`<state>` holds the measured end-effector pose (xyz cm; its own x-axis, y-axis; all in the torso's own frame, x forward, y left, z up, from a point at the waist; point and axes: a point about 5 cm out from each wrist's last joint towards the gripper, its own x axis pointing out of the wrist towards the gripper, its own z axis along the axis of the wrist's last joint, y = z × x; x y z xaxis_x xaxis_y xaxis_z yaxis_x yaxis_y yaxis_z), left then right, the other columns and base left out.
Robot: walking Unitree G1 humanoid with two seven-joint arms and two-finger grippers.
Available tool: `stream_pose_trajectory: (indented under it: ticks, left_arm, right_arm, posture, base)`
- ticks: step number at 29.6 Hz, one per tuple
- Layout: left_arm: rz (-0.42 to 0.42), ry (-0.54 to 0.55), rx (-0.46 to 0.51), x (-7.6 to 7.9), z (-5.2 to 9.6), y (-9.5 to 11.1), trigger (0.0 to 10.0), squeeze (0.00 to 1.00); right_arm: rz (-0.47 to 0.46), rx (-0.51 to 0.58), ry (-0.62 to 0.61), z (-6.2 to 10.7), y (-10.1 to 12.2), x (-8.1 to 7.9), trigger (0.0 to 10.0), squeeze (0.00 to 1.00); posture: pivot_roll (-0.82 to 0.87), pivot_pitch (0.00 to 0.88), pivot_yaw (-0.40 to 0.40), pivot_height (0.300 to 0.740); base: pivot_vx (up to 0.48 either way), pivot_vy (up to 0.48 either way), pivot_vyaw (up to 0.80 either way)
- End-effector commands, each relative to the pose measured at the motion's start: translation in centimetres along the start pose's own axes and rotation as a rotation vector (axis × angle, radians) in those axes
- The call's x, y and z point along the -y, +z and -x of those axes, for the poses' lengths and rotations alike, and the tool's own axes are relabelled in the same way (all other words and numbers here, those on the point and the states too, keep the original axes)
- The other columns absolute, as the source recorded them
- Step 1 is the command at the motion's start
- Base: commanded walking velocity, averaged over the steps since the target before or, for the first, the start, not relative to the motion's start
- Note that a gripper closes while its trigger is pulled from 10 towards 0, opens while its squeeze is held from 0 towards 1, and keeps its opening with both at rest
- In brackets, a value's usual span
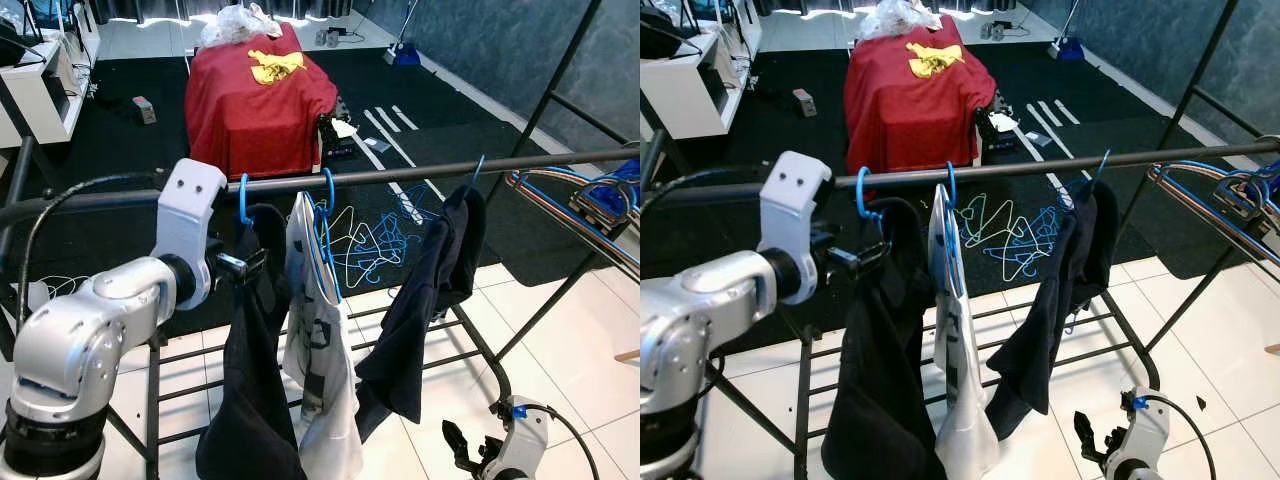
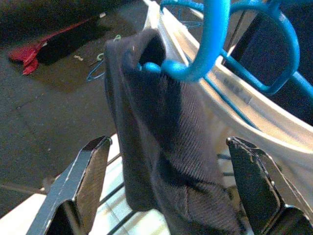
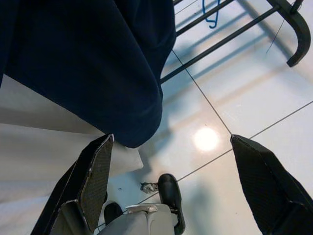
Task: Hang hanger
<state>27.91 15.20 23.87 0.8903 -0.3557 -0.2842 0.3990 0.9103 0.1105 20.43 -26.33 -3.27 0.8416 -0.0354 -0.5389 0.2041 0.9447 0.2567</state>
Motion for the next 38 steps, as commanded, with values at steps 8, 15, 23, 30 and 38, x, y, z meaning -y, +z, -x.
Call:
stream_pose_trajectory:
  ticks: [8, 15, 23, 30, 38]
  left_arm:
    - [-0.057, -0.001, -0.126, -0.2, -0.2, -2.6, 10.0, 0.0]
    - [-0.118, 0.054, -0.158, -1.0, -0.2, -3.2, 0.0, 0.0]
    - [-0.189, 0.106, -0.159, -2.1, -0.3, -3.3, 0.0, 0.0]
    - [-0.109, 0.147, -0.071, -3.5, 0.0, -2.4, 0.0, 0.0]
    - [0.1, 0.152, 0.087, -5.7, 1.1, -1.8, 3.5, 0.0]
  right_arm:
    - [-0.013, 0.007, -0.018, 0.2, -0.2, 0.5, 10.0, 0.0]
    - [-0.013, 0.007, -0.019, 0.2, -0.2, 0.5, 10.0, 0.0]
    - [-0.012, 0.004, -0.019, 0.2, -0.3, 0.5, 10.0, 0.0]
    - [-0.011, 0.003, -0.017, 0.2, -0.3, 0.5, 10.0, 0.0]
    - [-0.01, 0.003, -0.014, 0.2, -0.3, 0.4, 10.0, 0.0]
  posture:
    - [-0.08, 0.126, -0.055, 0.74]
    - [-0.08, 0.124, -0.057, 0.74]
    - [-0.09, 0.117, -0.057, 0.74]
    - [-0.08, 0.11, -0.057, 0.74]
    - [-0.08, 0.112, -0.058, 0.74]
  base:
    - [0.0, 0.0, 0.0]
    - [0.0, 0.0, 0.0]
    - [0.0, 0.0, 0.0]
    - [0.0, 0.0, 0.0]
    - [0.0, 0.0, 0.0]
